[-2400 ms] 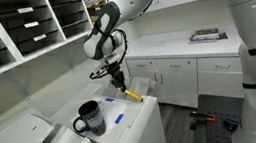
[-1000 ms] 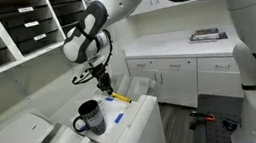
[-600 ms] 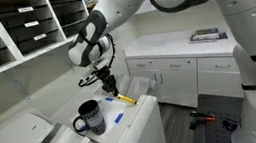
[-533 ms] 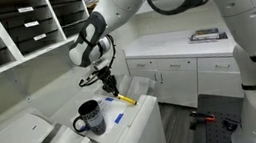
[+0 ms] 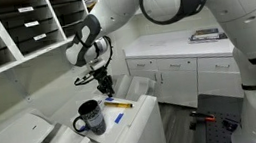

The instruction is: Remove the yellow pen from the mug

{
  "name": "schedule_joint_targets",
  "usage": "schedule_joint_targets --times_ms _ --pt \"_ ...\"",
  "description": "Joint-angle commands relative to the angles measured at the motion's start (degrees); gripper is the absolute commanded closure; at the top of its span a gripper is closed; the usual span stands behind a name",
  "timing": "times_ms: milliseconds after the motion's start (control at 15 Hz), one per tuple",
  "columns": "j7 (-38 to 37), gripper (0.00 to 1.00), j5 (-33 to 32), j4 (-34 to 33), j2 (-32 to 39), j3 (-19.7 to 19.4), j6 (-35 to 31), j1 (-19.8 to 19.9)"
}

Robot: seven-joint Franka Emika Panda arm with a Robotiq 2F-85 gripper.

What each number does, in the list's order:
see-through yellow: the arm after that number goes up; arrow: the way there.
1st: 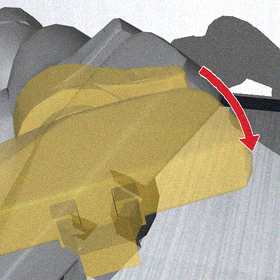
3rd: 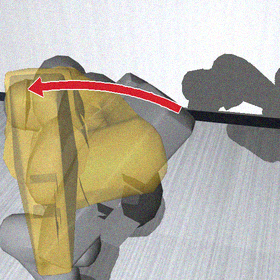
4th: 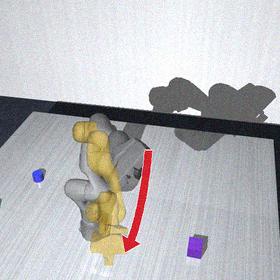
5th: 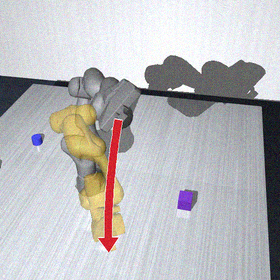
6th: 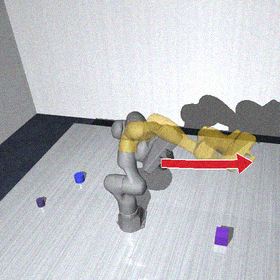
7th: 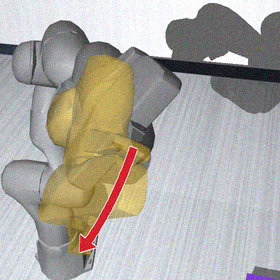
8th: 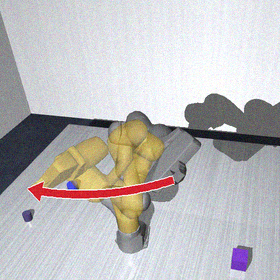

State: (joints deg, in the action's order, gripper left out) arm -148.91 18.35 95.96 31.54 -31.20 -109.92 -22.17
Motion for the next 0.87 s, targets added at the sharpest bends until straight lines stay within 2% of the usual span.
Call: schedule_joint_targets --times_ms 0,267,467,533,600,667,733,800 --pt "0.0 0.31 0.2 -1.4 0.0 -0.6 -0.1 0.1" --pt "0.4 0.02 -1.1 0.6 -3.0 -1.2 -4.2 -1.1" --pt "1.3 0.0 -3.1 2.4 -6.5 -1.7 -6.2 -1.7" --pt "-0.7 0.0 -7.9 3.0 -9.8 6.8 -6.9 5.1" --pt "-0.7 0.0 -9.6 3.9 -11.6 7.8 -7.3 5.7" --pt "1.8 0.0 -7.5 4.8 -12.0 2.7 -7.0 1.2" --pt "-0.4 0.0 -11.3 5.7 -15.1 10.8 -7.2 7.9" --pt "-0.2 0.0 -12.6 6.4 -16.2 11.7 -7.0 8.5"
